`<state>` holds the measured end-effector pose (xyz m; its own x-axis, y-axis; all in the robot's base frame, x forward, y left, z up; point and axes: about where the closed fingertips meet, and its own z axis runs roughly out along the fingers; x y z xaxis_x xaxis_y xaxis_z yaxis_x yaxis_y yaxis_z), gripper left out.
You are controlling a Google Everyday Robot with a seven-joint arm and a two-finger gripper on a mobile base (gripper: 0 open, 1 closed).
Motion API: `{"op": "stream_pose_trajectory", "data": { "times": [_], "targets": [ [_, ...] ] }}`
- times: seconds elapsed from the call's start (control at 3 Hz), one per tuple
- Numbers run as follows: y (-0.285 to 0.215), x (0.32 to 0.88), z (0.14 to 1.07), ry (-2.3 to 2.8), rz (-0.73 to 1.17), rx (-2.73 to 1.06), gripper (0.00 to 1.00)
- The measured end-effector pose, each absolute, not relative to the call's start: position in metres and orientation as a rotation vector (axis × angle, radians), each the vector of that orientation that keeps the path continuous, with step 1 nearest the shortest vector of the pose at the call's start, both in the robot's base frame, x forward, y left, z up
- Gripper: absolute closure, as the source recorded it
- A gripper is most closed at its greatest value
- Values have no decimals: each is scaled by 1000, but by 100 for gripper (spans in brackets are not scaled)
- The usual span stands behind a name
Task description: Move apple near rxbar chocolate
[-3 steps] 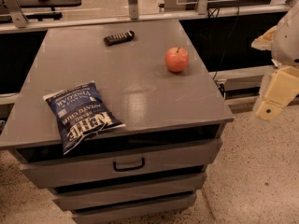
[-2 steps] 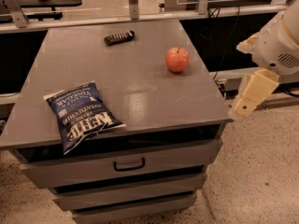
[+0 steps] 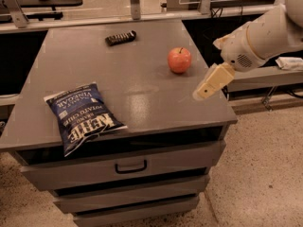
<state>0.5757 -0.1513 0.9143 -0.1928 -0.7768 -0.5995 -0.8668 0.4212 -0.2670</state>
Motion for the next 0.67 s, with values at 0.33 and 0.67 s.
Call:
{"op": "stream_pose_trajectory", "data": {
  "times": [0.33, 0.67],
  "targets": [
    [-133, 619, 909, 1940, 226, -1284, 0],
    [-118, 656, 905, 1891, 276, -1203, 0]
  ]
}}
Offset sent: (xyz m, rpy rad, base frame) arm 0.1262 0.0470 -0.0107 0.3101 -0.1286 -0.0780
